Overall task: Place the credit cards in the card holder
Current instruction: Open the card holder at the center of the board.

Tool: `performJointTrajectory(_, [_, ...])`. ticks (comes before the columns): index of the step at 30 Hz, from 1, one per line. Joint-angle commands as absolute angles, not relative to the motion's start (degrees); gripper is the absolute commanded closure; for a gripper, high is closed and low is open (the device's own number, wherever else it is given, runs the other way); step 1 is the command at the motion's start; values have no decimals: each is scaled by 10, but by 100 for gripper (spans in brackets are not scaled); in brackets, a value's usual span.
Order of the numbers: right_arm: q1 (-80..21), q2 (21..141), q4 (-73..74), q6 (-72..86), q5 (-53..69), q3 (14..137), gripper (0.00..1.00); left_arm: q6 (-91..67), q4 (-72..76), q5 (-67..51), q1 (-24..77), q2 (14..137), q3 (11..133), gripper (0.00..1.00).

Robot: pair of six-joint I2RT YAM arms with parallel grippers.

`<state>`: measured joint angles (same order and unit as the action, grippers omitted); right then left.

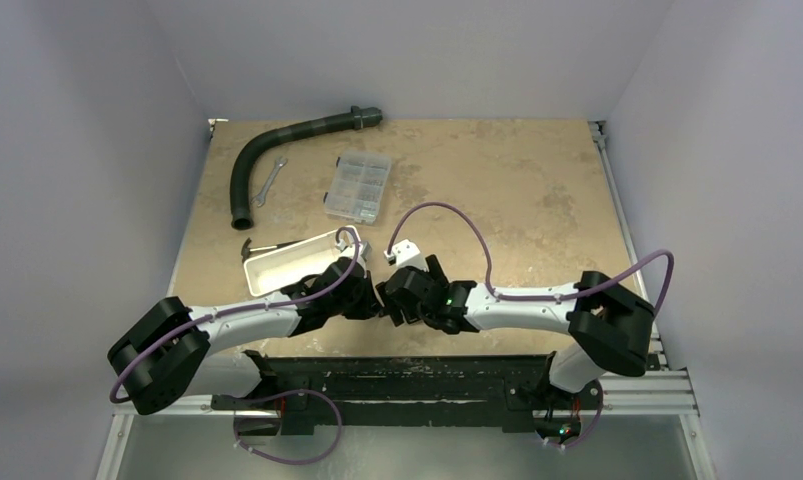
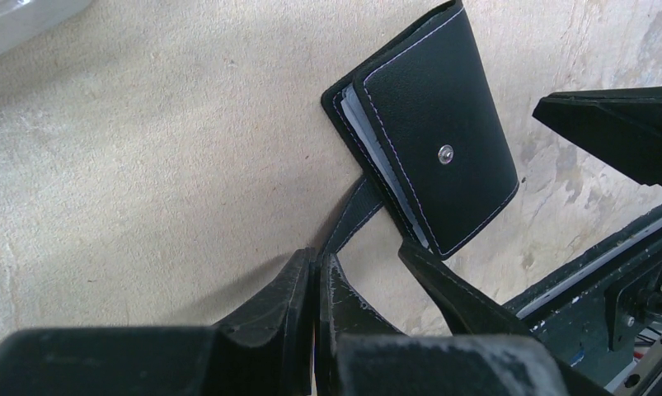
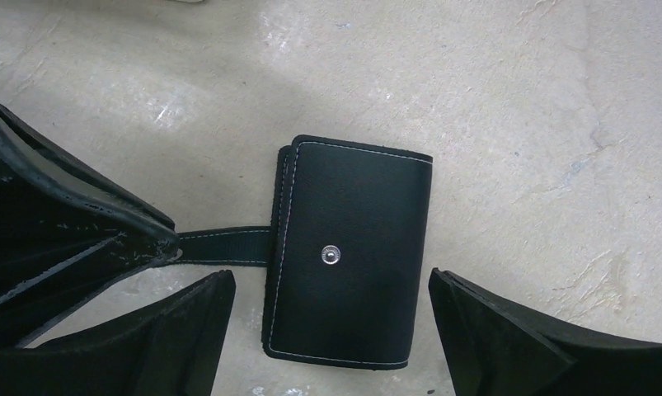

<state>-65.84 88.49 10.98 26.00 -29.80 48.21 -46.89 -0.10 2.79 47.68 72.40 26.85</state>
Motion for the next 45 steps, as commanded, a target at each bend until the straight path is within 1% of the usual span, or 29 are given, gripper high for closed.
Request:
performJointTrajectory(1, [-657,891,89,254,-297,478,7,-463,11,29,477,718,279,100])
performJointTrajectory(3, [-657,904,83,251,-294,480,14,-462,10,29,477,719,279,100])
performJointTrajectory(4, [-658,910,80,249,-292,481,16,-461,8,29,476,718,279,100])
performJointTrajectory(9, [-659,920,83,259,-300,485,18,-462,4,32,476,712,279,100])
performJointTrajectory(10, [-659,918,82,265,-295,484,22,-462,3,32,476,711,278,100])
performJointTrajectory(11, [-658,914,84,269,-299,482,29,-462,3,33,476,710,278,100])
performJointTrajectory(13, [-658,903,89,280,-318,477,47,-461,1,35,476,710,278,100])
performJointTrajectory(14, [-657,897,92,287,-326,474,53,-462,1,36,476,710,278,100])
performJointTrajectory(16, [-650,880,92,297,-330,464,63,-462,1,38,476,708,278,100])
performJointTrajectory(18, [-632,859,80,300,-303,446,70,-461,1,42,476,704,278,100])
performJointTrajectory(21, [-582,815,38,301,-225,403,81,-459,-24,52,476,697,278,100])
performJointTrajectory(24, [-516,775,-19,297,-119,355,86,-457,-31,59,475,691,278,100])
performJointTrajectory(26, [-496,762,-33,293,-84,341,91,-456,-32,59,476,689,277,100])
performJointTrajectory(29, [-476,761,-47,295,-34,332,92,-455,-31,58,476,691,277,100])
performJointTrajectory(32, [-425,771,-86,320,34,300,92,-455,-31,59,476,693,276,100])
performJointTrajectory(37, [-368,795,-100,343,51,277,91,-452,-41,60,476,684,279,100])
performJointTrajectory(38, [-363,802,-89,344,40,284,88,-450,-42,61,476,682,280,100])
performJointTrajectory(39, [-362,810,-67,353,14,295,81,-448,-43,60,476,682,282,100])
performJointTrajectory(42, [-361,831,11,374,-46,334,65,-442,-52,59,475,684,292,100])
performJointTrajectory(43, [-361,830,23,378,-58,341,61,-442,-54,58,475,684,294,100])
performJointTrajectory(45, [-361,822,40,380,-83,348,55,-441,-57,56,476,681,298,100])
